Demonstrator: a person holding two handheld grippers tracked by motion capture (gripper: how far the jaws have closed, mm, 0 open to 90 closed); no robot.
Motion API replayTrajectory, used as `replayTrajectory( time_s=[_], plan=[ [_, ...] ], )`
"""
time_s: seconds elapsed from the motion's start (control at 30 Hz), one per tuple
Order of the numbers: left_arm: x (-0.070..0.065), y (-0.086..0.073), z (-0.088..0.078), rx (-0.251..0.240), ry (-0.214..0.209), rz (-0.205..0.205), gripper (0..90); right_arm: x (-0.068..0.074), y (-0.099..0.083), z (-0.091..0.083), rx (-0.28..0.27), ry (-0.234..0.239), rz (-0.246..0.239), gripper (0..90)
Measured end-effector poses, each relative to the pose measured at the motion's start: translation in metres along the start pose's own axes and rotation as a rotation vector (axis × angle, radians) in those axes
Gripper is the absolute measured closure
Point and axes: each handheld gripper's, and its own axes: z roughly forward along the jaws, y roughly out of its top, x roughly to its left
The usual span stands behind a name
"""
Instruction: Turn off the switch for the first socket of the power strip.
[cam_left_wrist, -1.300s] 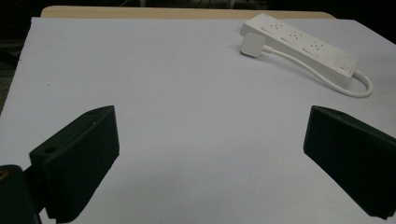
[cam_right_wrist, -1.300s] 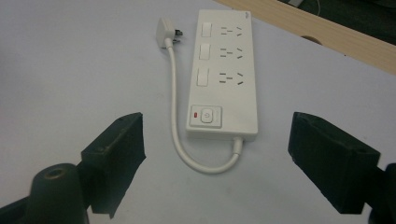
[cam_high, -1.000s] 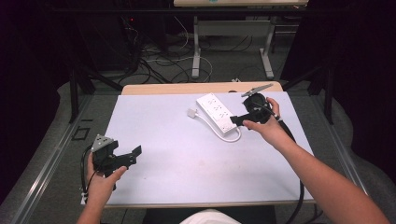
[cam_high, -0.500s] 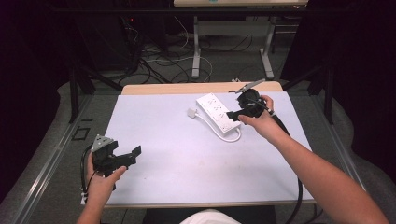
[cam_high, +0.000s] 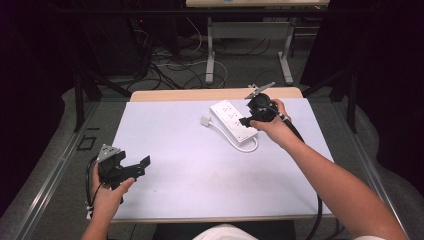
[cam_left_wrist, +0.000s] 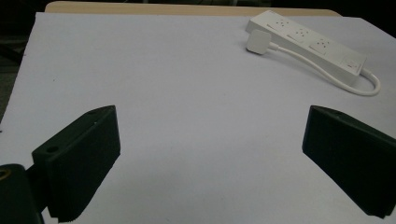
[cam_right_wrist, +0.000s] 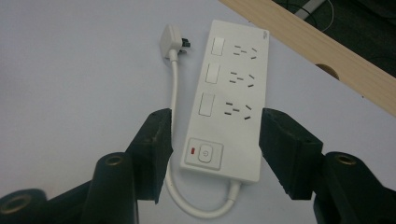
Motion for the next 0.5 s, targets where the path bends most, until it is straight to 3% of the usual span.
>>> replayTrajectory(
  time_s=[0.1, 0.5],
  plan=[
    [0.0, 0.0, 0.0, 0.0, 0.0, 0.0, 4.2, 0.0, 0.004, 0.006, 0.013, 0.017, -0.003, 44.7],
    [0.001, 0.0, 0.0, 0.0, 0.0, 0.002, 4.3, -0.004, 0.013, 0.033, 0.035, 0.006, -0.008, 43.2]
  ],
)
